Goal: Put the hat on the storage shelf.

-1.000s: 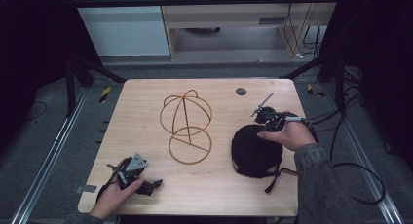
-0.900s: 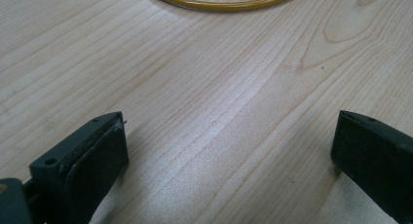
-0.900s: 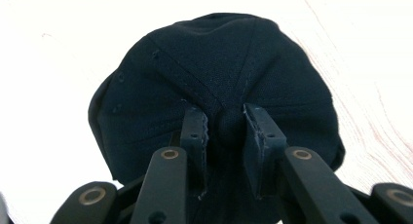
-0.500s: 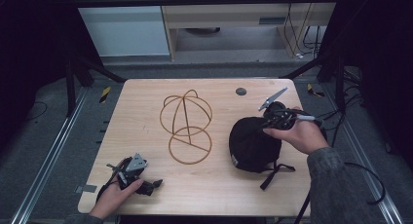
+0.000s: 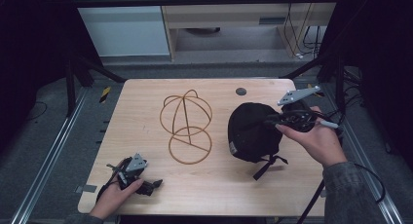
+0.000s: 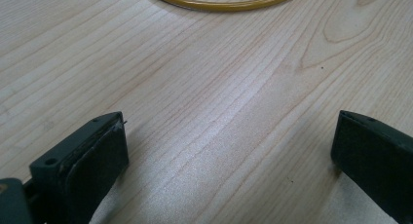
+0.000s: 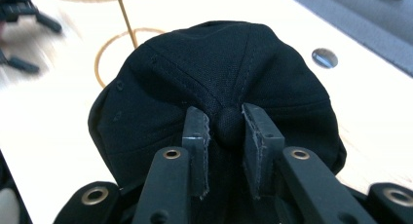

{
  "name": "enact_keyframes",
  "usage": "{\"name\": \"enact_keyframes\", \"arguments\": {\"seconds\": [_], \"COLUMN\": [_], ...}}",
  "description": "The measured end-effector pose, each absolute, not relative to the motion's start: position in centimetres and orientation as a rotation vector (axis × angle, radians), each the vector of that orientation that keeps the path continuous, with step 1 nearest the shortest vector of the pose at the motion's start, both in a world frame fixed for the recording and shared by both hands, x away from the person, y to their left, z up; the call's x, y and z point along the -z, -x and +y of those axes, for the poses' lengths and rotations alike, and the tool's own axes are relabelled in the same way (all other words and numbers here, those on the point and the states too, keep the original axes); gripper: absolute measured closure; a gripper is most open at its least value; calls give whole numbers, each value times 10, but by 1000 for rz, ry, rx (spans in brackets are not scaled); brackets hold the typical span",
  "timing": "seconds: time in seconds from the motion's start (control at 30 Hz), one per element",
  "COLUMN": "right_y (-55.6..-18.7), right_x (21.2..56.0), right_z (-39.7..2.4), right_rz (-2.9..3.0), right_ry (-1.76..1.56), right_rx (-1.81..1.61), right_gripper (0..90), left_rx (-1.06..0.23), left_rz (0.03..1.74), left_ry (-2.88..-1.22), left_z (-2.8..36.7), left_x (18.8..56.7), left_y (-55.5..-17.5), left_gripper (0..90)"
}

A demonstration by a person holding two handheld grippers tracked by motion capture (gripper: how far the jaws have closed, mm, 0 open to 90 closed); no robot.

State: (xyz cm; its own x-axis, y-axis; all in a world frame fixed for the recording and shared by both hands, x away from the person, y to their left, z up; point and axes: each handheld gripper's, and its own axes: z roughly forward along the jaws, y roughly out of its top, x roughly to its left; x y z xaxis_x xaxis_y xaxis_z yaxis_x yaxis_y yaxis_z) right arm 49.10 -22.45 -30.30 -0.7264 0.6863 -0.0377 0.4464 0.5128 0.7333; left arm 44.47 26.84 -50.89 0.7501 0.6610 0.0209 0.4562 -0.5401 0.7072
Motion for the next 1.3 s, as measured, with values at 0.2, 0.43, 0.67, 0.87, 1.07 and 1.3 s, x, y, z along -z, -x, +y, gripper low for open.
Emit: {"name": "enact_keyframes", "arguments": {"seconds": [0.2,0.43,0.67,0.87,1.07,1.3], "right_y": [-483,-469,-461,-459,-462,-461], "right_x": [294,278,263,247,235,223], "right_z": [-230,-232,-230,-223,-209,-188], "right_rz": [2369,2297,2249,2227,2227,2235], "right_ry": [-946,-919,-889,-868,-826,-764], "right_rx": [-1118,-1219,-1255,-1259,-1248,-1253], "right_gripper": [737,737,737,738,738,737], "left_rx": [-373,-373,-374,-373,-376,-375], "left_rz": [834,835,836,840,836,836], "left_ry": [-2236,-2237,-2236,-2230,-2233,-2233], "left_z": [268,268,268,268,268,268], "left_x": [509,509,509,509,509,509], "left_y": [-445,-445,-445,-444,-445,-445], "left_gripper": [0,0,0,0,0,0]}}
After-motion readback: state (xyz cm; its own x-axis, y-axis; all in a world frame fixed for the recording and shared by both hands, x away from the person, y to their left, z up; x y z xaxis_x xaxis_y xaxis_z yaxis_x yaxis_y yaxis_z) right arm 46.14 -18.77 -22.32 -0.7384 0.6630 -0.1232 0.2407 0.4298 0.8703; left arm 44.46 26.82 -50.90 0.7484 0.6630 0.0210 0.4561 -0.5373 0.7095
